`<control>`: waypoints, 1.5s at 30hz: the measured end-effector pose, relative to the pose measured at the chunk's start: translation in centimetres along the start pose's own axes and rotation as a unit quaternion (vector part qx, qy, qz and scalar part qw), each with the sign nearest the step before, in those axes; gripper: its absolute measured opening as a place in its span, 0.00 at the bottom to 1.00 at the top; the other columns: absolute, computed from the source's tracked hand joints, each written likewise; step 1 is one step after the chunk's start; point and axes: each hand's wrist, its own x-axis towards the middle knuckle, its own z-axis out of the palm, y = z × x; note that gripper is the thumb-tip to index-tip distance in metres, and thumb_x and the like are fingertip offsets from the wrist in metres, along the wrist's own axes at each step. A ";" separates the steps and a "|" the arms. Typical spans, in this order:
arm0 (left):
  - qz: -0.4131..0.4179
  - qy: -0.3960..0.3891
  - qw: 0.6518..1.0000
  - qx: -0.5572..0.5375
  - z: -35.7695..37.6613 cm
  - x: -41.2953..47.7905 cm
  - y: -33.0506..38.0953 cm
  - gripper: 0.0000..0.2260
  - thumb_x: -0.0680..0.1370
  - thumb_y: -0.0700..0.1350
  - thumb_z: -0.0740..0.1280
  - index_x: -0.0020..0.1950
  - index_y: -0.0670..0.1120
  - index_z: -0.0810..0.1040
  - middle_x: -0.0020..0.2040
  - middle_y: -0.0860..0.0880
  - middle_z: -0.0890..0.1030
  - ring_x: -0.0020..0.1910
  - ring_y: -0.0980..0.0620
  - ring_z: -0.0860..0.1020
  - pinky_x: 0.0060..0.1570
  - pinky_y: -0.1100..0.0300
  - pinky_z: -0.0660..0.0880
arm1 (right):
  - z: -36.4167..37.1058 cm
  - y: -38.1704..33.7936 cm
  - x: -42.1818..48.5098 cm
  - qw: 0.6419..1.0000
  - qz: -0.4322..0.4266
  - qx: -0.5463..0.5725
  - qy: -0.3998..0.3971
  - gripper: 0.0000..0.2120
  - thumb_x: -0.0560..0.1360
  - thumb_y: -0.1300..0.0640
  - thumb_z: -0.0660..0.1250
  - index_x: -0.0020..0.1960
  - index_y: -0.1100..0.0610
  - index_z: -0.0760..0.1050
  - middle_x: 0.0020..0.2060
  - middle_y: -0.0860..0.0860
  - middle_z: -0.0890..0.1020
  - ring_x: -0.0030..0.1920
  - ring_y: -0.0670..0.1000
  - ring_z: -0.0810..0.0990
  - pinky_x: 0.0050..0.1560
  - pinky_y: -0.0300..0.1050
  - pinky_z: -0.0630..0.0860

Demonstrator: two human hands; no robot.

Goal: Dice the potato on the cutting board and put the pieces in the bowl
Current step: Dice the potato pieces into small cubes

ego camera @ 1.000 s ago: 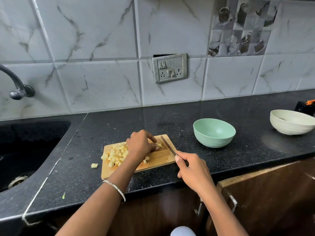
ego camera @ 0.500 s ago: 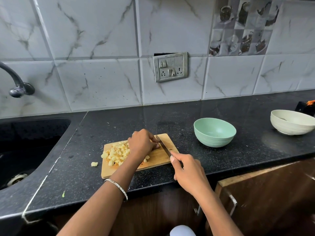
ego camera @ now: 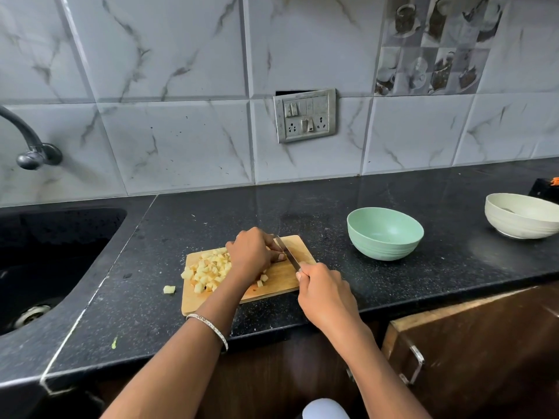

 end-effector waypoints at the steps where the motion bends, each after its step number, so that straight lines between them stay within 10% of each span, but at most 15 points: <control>1: -0.001 0.002 1.000 -0.005 0.0 0.0 -0.1 0.06 0.70 0.55 0.77 0.45 0.57 0.85 0.57 0.56 0.83 0.62 0.48 0.75 0.58 0.47 0.64 | 0.0 -0.2 0.1 1.000 0.001 -0.006 0.001 0.16 0.85 0.50 0.54 0.70 0.50 0.72 0.64 0.55 0.78 0.63 0.60 0.77 0.55 0.51 0.74; 45: -0.069 0.156 0.978 -0.117 -11.5 -8.0 -13.9 0.05 0.73 0.43 0.74 0.45 0.53 0.85 0.40 0.53 0.84 0.45 0.54 0.81 0.48 0.56 0.77 | 0.6 -0.7 -2.3 0.998 -0.038 0.017 0.040 0.18 0.83 0.46 0.58 0.72 0.38 0.72 0.64 0.50 0.81 0.64 0.59 0.76 0.58 0.54 0.75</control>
